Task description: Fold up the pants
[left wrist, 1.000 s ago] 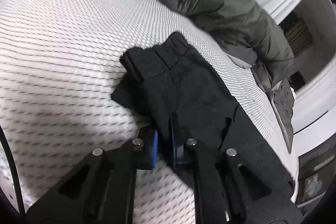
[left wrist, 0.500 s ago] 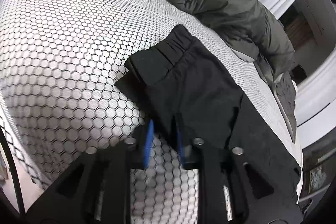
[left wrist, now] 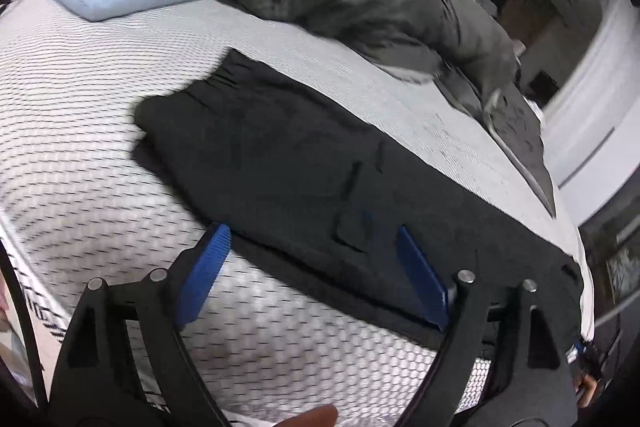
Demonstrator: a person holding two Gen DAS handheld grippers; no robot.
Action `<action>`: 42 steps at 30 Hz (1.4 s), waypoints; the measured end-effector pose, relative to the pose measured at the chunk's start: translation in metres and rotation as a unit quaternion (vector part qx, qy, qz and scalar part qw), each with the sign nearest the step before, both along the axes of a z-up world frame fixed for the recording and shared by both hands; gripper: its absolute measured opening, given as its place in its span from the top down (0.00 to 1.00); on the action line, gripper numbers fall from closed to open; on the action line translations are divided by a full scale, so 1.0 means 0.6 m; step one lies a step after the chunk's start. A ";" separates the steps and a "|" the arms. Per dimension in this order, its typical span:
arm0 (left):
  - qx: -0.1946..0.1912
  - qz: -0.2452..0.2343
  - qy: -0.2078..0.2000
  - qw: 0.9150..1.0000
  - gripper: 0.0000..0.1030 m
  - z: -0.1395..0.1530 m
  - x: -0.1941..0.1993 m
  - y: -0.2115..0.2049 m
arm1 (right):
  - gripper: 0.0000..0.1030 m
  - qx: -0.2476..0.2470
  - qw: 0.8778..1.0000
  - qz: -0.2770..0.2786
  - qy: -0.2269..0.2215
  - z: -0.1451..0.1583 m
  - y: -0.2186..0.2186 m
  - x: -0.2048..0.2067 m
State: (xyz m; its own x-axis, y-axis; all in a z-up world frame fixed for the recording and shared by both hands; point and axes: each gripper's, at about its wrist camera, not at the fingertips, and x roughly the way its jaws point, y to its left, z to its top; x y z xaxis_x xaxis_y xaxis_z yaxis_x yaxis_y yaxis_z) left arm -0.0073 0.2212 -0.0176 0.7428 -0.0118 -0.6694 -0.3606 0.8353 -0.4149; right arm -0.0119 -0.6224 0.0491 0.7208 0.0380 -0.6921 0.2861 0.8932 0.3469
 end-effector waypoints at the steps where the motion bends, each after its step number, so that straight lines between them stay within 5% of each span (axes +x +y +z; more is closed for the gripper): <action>1: 0.004 -0.008 0.002 1.000 0.17 0.000 0.008 -0.010 | 0.54 -0.009 1.000 -0.001 -0.002 0.011 0.001 0.000; 4: 0.016 -0.036 0.008 0.999 0.01 -0.001 0.032 -0.045 | 0.45 -0.021 0.999 0.017 -0.033 0.056 0.006 0.021; 6: 0.033 -0.060 0.021 0.997 0.01 -0.007 0.050 -0.072 | 0.30 -0.010 0.998 0.048 -0.035 0.077 0.010 0.067; 13: 0.085 -0.075 0.075 0.991 0.01 -0.043 0.071 -0.111 | 0.29 0.020 0.995 0.103 -0.002 0.076 0.016 0.274; 16: 0.098 -0.075 0.080 0.989 0.01 -0.049 0.073 -0.120 | 0.30 0.029 0.990 0.128 0.048 0.051 0.024 0.354; 18: 0.105 -0.073 0.082 0.988 0.01 -0.054 0.077 -0.125 | 0.66 0.029 0.985 0.152 0.075 0.034 0.034 0.386; 20: 0.109 -0.072 0.083 0.988 0.01 -0.059 0.079 -0.124 | 0.91 -0.002 0.979 0.199 0.049 0.046 0.058 0.389; 24: 0.120 -0.076 0.084 0.986 0.01 -0.064 0.083 -0.125 | 0.94 -0.082 0.971 0.223 -0.012 0.087 0.078 0.381; 27: 0.119 -0.077 0.086 0.986 0.01 -0.063 0.090 -0.123 | 0.94 -0.086 0.981 0.173 0.018 0.070 0.042 0.412; 29: 0.116 -0.075 0.087 0.987 0.01 -0.062 0.092 -0.121 | 0.84 -0.073 0.980 0.164 0.084 0.030 0.028 0.444; 31: 0.113 -0.073 0.090 0.987 0.01 -0.055 0.091 -0.119 | 0.57 -0.089 0.980 0.140 0.107 0.020 0.021 0.449; 32: 0.111 -0.073 0.090 0.987 0.01 -0.050 0.090 -0.118 | 0.45 -0.095 0.984 0.120 0.094 0.033 0.015 0.438; 34: 0.111 -0.076 0.081 0.988 0.01 -0.034 0.079 -0.119 | 0.38 -0.110 0.989 0.086 0.048 0.074 0.005 0.397; 36: 0.122 -0.084 0.065 0.987 0.01 -0.014 0.065 -0.133 | 0.16 -0.133 0.988 0.074 0.006 0.112 0.014 0.335; 42: 0.135 -0.134 0.048 0.981 0.01 0.008 0.073 -0.244 | 0.05 -0.194 0.965 0.177 -0.011 0.123 0.145 0.186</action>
State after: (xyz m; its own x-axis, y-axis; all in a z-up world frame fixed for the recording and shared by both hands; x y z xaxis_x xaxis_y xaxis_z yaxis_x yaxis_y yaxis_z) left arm 0.0364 0.0750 -0.0130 0.6712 -0.0113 -0.7412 -0.1398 0.9800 -0.1416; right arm 0.0998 -0.5355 0.1232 0.7250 0.0260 -0.6882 -0.0645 0.9975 -0.0303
